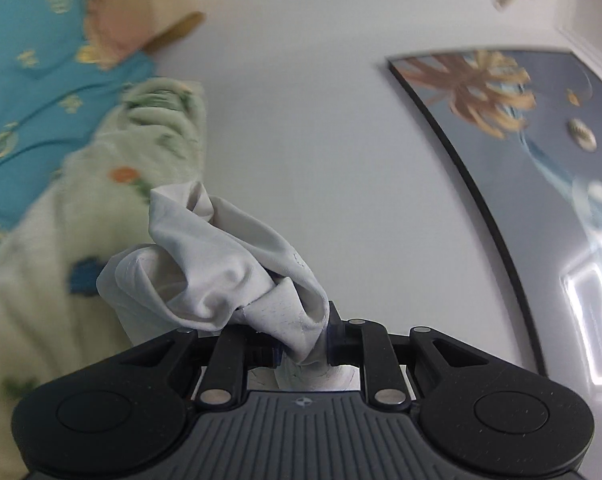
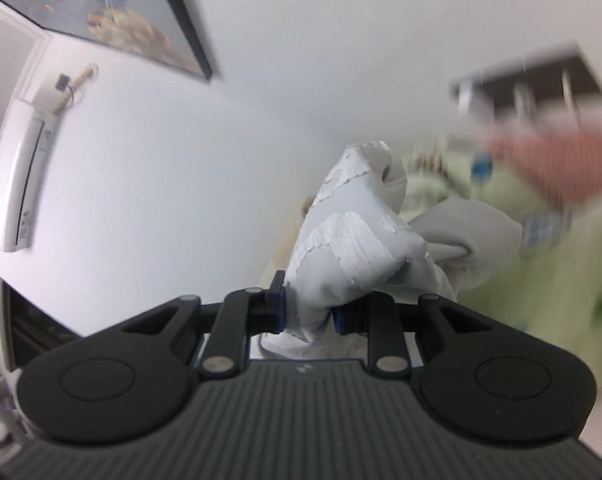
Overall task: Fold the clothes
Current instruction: 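Carry the held bundle with both grippers onto the green blanket, then open both grippers to release the bundle on the blanket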
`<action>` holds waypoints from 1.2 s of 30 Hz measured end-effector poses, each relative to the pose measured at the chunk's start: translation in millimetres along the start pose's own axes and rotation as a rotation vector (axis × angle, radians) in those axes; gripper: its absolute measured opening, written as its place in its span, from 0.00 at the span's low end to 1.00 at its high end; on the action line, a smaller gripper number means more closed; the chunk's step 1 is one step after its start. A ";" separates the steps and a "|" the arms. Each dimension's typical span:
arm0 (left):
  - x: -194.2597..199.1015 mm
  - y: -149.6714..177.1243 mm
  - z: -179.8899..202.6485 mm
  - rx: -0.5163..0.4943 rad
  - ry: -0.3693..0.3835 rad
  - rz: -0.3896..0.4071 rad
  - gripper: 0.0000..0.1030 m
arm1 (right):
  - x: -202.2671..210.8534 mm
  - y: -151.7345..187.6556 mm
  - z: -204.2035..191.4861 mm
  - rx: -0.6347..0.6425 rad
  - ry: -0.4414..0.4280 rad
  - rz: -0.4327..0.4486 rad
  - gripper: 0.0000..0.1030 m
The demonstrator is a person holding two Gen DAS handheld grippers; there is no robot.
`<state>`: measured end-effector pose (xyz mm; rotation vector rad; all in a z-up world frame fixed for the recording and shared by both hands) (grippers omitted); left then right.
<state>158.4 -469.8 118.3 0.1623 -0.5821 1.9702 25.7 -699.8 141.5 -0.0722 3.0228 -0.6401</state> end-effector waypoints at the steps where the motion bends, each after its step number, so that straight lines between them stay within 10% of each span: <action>1: -16.3 3.7 8.4 -0.048 0.019 0.008 0.20 | 2.5 -14.5 6.0 0.020 -0.005 0.020 0.24; 16: -104.2 99.7 -130.6 -0.243 -0.177 -0.202 0.31 | 43.0 27.7 171.9 -0.053 0.397 -0.146 0.25; 25: -36.6 103.2 -63.5 -0.549 -0.268 -0.113 0.78 | 81.1 39.7 123.7 -0.049 0.431 -0.153 0.54; 36: 120.1 155.3 -4.6 -0.890 -0.380 0.115 1.00 | 144.4 83.3 23.5 0.241 0.408 -0.179 0.62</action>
Point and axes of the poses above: each gripper's, at about its wrist camera, not at the fingertips, and x roughly against the way its jaws point, z to its right, y to its underside, the point moved 6 cm from there along -x, roughly the way its jaws point, and after that the axes turned 14 degrees about -y, right-handed, at the moved point
